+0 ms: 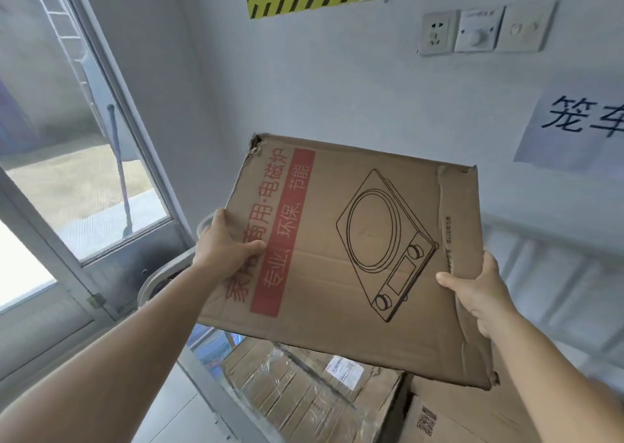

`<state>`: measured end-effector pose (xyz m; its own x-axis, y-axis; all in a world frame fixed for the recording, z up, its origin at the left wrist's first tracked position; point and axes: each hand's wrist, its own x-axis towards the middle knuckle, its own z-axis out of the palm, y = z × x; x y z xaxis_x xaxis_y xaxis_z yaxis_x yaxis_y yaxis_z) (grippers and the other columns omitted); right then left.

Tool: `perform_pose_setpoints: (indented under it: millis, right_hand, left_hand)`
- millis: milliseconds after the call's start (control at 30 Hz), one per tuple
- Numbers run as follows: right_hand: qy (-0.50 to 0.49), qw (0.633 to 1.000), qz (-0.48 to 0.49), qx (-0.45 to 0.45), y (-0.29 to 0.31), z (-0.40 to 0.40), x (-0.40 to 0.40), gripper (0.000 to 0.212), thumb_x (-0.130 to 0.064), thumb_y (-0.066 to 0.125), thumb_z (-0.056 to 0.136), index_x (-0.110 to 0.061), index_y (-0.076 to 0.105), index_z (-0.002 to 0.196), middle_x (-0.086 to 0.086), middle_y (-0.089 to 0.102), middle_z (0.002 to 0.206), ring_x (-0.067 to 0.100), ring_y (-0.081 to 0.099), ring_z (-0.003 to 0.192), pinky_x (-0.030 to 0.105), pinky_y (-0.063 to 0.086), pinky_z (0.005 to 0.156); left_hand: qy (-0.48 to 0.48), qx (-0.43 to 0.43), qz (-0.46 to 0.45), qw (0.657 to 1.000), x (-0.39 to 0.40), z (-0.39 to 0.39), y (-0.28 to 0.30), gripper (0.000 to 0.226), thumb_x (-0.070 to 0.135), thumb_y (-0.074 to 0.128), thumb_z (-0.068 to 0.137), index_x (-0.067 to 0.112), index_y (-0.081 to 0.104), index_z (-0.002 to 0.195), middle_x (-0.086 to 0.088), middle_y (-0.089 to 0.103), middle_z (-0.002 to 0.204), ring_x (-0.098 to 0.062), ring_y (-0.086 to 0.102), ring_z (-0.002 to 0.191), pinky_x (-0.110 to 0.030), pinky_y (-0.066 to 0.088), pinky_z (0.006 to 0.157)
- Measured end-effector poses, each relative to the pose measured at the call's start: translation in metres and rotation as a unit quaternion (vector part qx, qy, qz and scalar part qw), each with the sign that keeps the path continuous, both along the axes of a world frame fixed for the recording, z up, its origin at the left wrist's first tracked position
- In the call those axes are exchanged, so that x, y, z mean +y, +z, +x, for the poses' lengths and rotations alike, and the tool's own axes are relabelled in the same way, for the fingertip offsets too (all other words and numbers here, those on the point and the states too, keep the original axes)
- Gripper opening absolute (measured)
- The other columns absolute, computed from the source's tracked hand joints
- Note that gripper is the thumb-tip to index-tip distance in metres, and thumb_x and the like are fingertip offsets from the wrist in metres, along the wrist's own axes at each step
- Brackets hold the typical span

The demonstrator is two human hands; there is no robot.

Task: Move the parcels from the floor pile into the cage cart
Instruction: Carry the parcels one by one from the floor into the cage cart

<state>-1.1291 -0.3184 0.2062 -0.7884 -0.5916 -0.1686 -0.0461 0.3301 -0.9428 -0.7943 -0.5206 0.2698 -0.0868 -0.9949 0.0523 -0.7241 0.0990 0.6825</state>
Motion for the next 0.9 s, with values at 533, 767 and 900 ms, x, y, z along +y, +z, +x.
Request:
perform_pose_setpoints:
  millis: [533,767,900]
  right_hand:
    - [-0.132,0.985,0.089,-0.066,-0.092,-0.030,-0.098,0.094,-0.011,0.075,0.082,-0.025,0.017,0.155,0.003,0.044,0.147,0.027,0.044,0.131,0.039,0.035,0.104]
    - [-0.182,0.973,0.121,-0.079,-0.152,-0.033,-0.165,0.087,-0.003,0.074,0.080,-0.022,0.027,0.150,0.003,0.053,0.135,0.023,0.052,0.114,0.038,0.039,0.099]
    - [-0.192,0.970,0.130,-0.072,-0.184,-0.040,-0.188,0.076,0.005,0.067,0.083,-0.020,0.032,0.146,0.001,0.055,0.126,0.021,0.052,0.106,0.033,0.038,0.091]
  left_hand:
    - [-0.132,-0.034,0.125,0.983,-0.180,-0.098,-0.109,0.101,0.039,0.082,0.070,0.030,0.017,0.147,-0.006,0.049,0.132,-0.027,0.062,0.097,-0.045,0.056,0.080]
    - [-0.187,-0.043,0.169,0.967,-0.271,-0.128,-0.171,0.102,0.032,0.083,0.070,0.029,0.016,0.148,-0.003,0.049,0.132,-0.028,0.063,0.099,-0.048,0.057,0.079]
    - [-0.198,-0.032,0.188,0.961,-0.304,-0.144,-0.209,0.107,0.030,0.084,0.071,0.031,0.012,0.150,-0.004,0.045,0.140,-0.030,0.059,0.111,-0.049,0.054,0.085]
